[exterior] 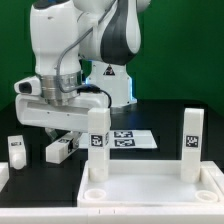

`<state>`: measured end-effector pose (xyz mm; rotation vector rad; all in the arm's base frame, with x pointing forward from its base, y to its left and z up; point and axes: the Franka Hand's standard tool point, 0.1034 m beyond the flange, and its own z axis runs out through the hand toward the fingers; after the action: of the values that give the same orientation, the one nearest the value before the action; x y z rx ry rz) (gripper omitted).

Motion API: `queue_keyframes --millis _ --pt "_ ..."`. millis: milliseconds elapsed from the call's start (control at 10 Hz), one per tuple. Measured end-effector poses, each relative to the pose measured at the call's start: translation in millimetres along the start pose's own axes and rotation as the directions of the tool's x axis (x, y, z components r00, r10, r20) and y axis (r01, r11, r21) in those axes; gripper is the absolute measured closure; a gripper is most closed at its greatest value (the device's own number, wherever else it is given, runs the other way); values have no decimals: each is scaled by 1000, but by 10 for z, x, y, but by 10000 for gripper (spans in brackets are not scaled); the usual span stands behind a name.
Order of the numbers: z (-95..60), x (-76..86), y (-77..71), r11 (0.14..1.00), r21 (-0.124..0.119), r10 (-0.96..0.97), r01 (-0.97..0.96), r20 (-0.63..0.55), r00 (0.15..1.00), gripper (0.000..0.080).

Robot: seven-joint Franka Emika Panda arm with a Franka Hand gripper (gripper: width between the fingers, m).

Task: Assemble desk

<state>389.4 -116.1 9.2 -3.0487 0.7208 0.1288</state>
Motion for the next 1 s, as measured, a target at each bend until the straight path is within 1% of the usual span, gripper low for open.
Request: queue_keyframes --millis 100,300,400,500,600,700,800,900,1000 --pt "6 -39 33 997 8 79 -79 -11 997 517" --pt "11 -32 29 997 7 74 -74 -10 997 517" --pt "-4 -50 38 998 16 67 -67 14 998 406" --pt "-123 -40 54 995 51 76 -80 77 994 255" --pt "-271 45 84 991 83 94 -104 121 988 182" --pt "-375 154 123 988 101 105 -119 137 985 159" --pt "-481 244 134 987 116 85 -108 185 979 159" --pt "-495 313 115 991 114 46 -70 200 979 151" --pt "-466 236 94 989 124 40 -78 282 958 151"
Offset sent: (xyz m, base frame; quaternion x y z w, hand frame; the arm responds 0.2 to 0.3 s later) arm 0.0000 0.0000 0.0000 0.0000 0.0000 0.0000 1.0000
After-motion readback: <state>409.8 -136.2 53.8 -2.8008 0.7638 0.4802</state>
